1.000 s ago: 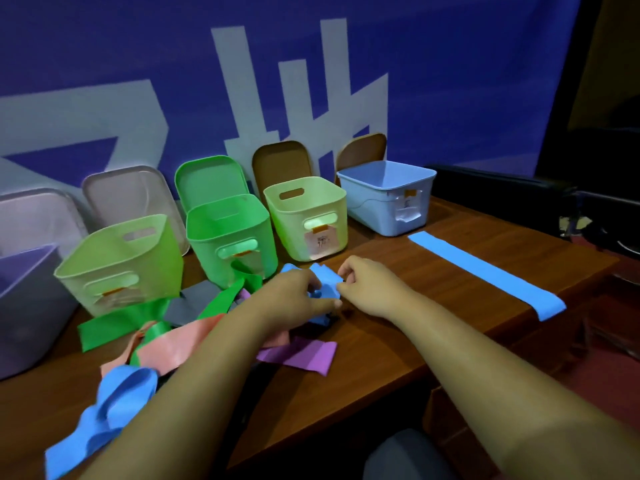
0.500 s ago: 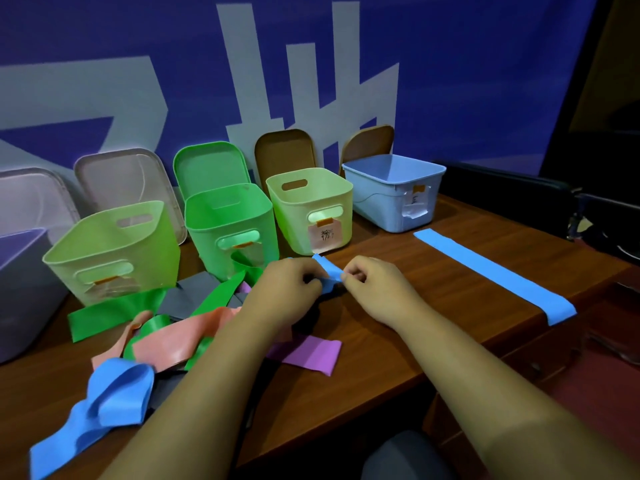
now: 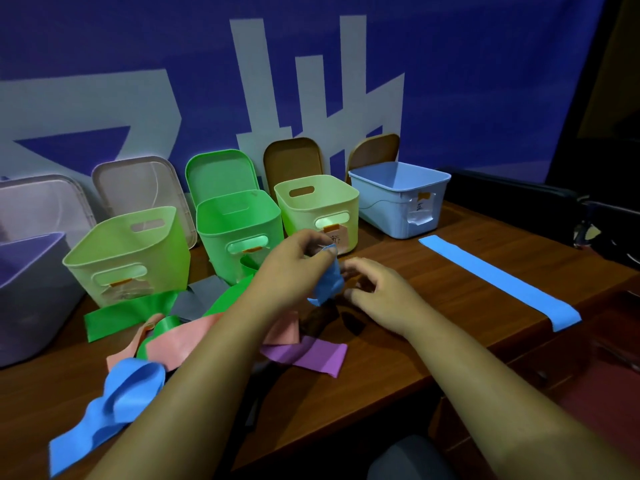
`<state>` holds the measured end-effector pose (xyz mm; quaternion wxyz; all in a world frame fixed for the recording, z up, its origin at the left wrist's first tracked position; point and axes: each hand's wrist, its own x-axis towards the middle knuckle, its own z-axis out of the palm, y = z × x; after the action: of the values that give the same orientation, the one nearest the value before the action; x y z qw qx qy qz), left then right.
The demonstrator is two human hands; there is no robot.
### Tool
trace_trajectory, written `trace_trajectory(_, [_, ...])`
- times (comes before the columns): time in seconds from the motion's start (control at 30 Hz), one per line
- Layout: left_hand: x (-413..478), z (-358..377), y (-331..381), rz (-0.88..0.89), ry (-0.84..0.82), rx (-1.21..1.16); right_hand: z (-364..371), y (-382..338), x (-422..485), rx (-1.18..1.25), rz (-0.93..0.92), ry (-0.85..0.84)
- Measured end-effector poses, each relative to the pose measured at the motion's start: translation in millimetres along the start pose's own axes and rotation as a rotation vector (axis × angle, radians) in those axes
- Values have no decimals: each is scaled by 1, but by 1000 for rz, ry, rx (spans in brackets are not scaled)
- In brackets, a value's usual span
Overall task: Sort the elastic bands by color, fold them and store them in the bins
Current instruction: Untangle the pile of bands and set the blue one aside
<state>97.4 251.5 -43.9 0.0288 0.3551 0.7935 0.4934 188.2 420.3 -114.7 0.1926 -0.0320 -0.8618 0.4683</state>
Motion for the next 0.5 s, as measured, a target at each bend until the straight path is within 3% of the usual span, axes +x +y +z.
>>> trace_trajectory(0.13, [1,-2,14,-157,-5,-88,-1,-2,-3,64,-44,-54])
trace_trajectory(0.43, [9,-5,10,-232,-47,186,1,3,-3,151,-17,13])
trace_trajectory(0.5, [7,-4,6,-307,-119,58,1,4,-3,127,10,16])
